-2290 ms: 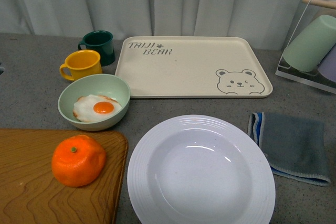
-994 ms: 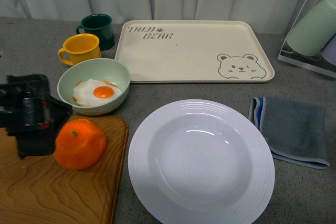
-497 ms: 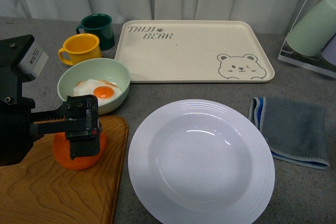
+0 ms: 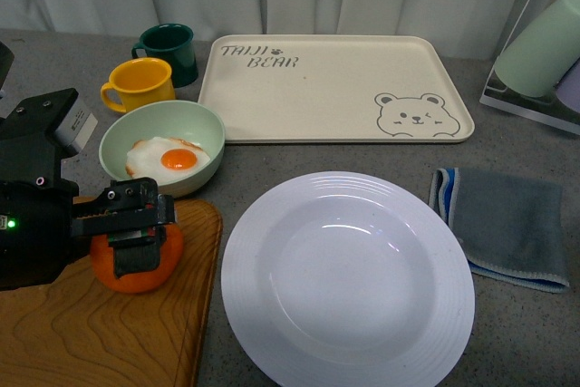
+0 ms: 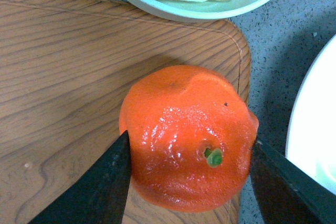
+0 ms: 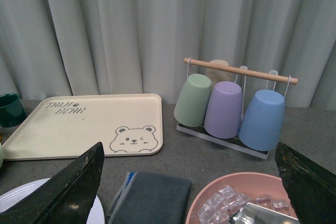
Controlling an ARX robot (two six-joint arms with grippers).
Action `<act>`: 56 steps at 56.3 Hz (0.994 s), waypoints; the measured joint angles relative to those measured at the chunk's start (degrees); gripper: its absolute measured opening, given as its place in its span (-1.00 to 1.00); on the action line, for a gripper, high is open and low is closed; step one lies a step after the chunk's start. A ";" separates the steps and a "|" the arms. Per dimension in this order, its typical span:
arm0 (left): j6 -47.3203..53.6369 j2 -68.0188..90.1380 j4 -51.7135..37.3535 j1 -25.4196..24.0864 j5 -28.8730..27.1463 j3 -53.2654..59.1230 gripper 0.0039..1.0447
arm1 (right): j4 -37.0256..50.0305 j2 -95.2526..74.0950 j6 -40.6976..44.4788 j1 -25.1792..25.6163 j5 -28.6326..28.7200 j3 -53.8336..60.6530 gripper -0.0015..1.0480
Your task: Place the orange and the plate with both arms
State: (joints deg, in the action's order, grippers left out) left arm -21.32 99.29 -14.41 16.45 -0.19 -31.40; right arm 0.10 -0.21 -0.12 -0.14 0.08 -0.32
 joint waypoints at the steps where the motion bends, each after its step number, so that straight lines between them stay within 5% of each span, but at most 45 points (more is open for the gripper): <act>1: 0.00 -0.04 0.07 0.00 0.00 0.00 0.11 | 0.00 0.00 0.00 0.00 0.00 0.00 0.82; 12: -0.28 -4.79 2.86 1.95 -0.28 -0.66 -0.06 | 0.00 0.00 0.00 0.00 0.00 0.00 0.82; 35: -4.33 2.03 3.08 20.06 -4.24 -10.82 -0.10 | 0.00 0.00 0.00 0.00 0.00 0.00 0.82; 56: -5.81 9.86 2.32 23.61 -4.96 -14.29 -0.10 | 0.00 0.00 0.00 0.00 0.02 0.00 0.82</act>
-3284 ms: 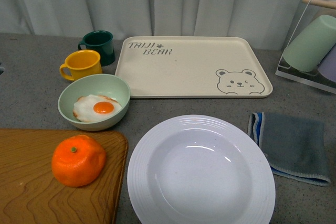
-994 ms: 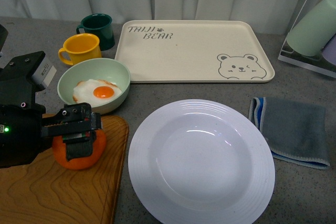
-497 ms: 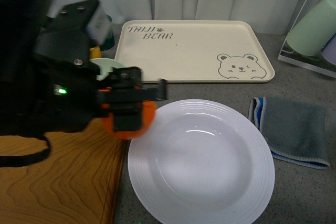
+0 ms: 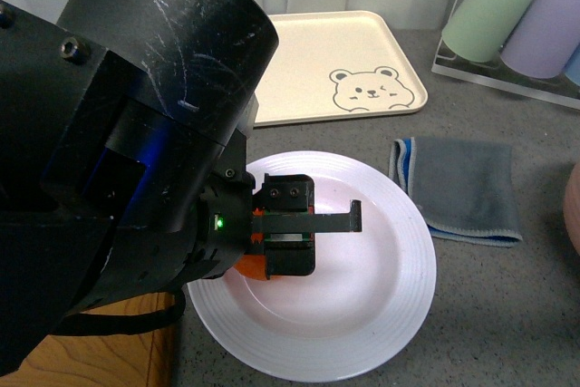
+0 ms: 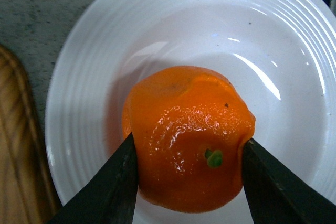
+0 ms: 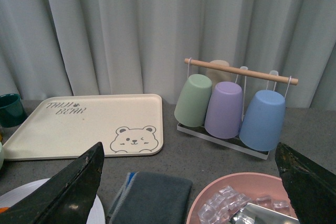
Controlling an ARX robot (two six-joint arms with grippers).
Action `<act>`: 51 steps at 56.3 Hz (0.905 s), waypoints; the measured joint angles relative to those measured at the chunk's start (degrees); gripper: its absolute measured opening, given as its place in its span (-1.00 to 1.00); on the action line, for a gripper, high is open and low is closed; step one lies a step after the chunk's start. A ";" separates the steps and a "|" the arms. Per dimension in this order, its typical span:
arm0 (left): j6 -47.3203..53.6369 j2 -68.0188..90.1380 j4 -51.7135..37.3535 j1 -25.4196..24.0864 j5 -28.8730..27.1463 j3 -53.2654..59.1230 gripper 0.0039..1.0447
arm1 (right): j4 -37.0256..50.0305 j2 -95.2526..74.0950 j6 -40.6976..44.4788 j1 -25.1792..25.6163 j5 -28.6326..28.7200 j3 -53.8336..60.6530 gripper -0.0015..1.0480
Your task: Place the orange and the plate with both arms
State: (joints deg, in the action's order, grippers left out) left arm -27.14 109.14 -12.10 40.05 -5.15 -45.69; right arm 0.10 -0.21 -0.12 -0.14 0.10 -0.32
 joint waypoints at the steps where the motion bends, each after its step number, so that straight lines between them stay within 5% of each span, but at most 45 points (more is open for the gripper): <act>1: -0.15 0.44 -0.17 0.09 0.13 -0.17 -0.10 | 0.00 0.00 0.00 0.00 -0.02 0.00 0.82; 10: -1.46 2.51 -0.52 0.13 0.15 -0.94 -0.05 | 0.00 0.00 0.00 0.00 -0.02 0.00 0.82; 27: -3.52 2.12 -0.37 -1.90 1.27 -1.14 0.92 | 0.00 0.00 0.02 0.00 0.00 0.00 0.82; 42: -15.43 -2.86 -3.69 -10.34 11.58 1.03 0.88 | 0.00 0.00 0.02 0.00 -0.02 0.00 0.82; 51: -20.26 -5.35 -3.41 -17.68 10.69 3.98 0.88 | 0.00 0.00 0.00 0.00 -0.02 0.00 0.82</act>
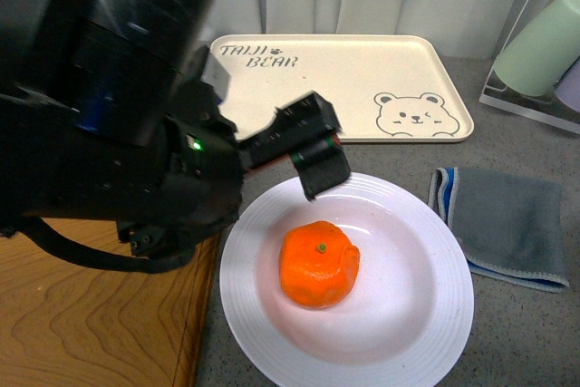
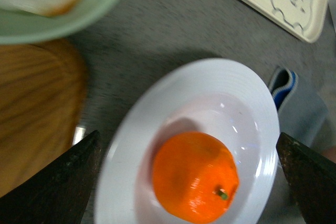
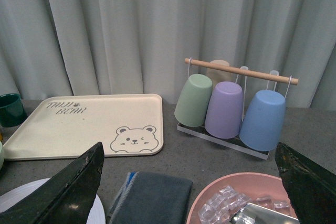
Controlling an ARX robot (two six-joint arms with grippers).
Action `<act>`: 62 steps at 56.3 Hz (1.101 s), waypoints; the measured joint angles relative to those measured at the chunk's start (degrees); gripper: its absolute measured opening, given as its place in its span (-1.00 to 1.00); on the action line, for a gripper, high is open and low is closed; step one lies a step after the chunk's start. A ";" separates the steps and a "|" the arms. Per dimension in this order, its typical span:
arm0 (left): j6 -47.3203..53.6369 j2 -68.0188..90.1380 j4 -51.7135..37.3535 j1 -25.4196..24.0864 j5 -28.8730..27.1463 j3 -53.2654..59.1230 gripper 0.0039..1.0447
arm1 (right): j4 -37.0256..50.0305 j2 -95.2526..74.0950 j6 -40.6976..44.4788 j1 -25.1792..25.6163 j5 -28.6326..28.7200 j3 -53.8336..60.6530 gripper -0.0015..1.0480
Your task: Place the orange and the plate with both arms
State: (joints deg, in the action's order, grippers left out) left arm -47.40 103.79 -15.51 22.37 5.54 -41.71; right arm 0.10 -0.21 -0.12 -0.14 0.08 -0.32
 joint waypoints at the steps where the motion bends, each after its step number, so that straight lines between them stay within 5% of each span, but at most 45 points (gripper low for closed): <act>1: 0.13 -0.22 0.00 -0.96 -0.52 0.48 0.88 | 0.00 0.00 0.00 0.00 0.00 0.00 0.82; 5: 2.29 -0.26 -3.41 -3.04 -3.23 2.73 0.83 | 0.00 0.00 0.00 0.00 0.00 0.00 0.82; 7: 7.69 1.14 -12.83 -4.17 -9.53 5.84 0.68 | 0.00 0.00 0.00 0.00 0.00 0.00 0.82; 15: 23.45 2.95 -36.59 -6.67 -18.25 16.46 0.23 | 0.00 0.00 0.00 0.00 0.00 0.00 0.82; 32: 43.04 -10.71 -62.58 -12.24 -14.78 30.67 -0.76 | 0.00 0.00 0.00 0.00 0.00 0.00 0.82; 35: 44.46 -15.21 -62.31 -13.20 -14.25 33.24 -0.93 | 0.00 0.00 0.00 0.00 0.00 0.00 0.82; 62: 46.93 -47.89 -37.59 -21.73 -5.95 40.48 -0.93 | 0.00 0.00 0.00 0.00 0.00 0.00 0.82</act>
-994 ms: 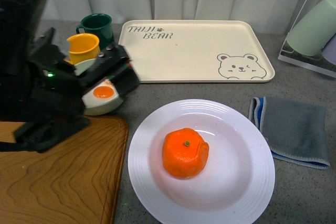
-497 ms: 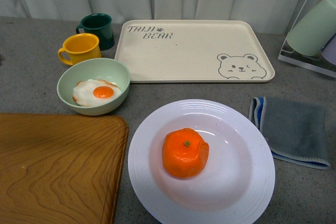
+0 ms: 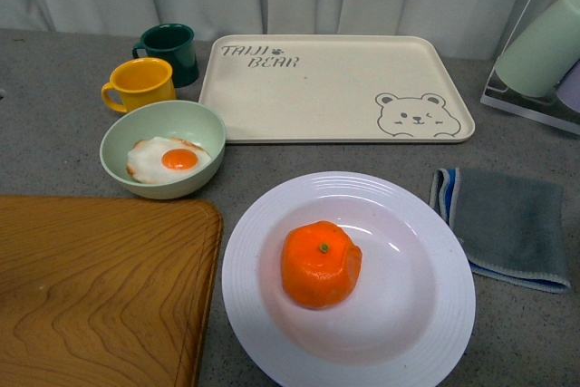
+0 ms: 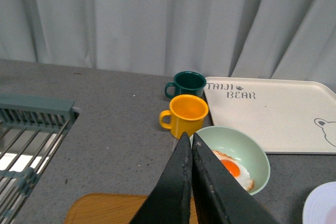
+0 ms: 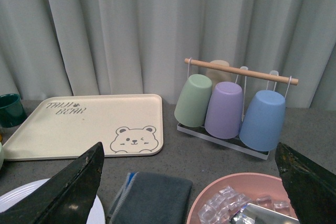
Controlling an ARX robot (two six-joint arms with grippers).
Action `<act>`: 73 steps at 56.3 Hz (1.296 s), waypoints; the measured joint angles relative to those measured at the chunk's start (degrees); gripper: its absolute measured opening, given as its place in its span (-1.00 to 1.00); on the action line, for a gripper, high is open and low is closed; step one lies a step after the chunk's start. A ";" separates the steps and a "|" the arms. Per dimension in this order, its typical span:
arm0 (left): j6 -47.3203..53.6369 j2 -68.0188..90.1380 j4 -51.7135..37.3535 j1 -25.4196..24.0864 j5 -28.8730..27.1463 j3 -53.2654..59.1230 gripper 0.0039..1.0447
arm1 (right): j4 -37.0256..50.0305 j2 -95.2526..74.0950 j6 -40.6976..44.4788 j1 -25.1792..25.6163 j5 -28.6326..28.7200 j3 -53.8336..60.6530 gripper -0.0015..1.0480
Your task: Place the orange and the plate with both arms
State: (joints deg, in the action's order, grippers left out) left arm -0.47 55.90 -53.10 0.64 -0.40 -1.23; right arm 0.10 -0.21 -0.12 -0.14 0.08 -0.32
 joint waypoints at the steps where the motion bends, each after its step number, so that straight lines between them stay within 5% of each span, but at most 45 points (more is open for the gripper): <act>1: 0.00 -1.97 2.21 -0.26 0.00 0.02 -0.93 | 0.00 0.00 0.00 0.00 0.00 0.00 0.82; 29: 0.02 -27.45 24.92 -0.50 0.28 0.13 -0.93 | 0.00 0.00 0.00 0.00 0.00 0.00 0.82; 30: 0.02 -37.07 34.07 -0.50 0.28 0.15 -0.93 | 0.00 0.00 0.02 0.00 0.00 0.00 0.82; 73: 0.02 -55.56 52.96 -0.50 0.37 0.13 -0.93 | 0.00 0.00 0.00 0.00 0.00 0.00 0.82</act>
State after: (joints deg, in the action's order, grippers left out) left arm -0.45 0.34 -0.14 0.14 -0.03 -1.10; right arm 0.10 -0.21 -0.12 -0.14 0.08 -0.32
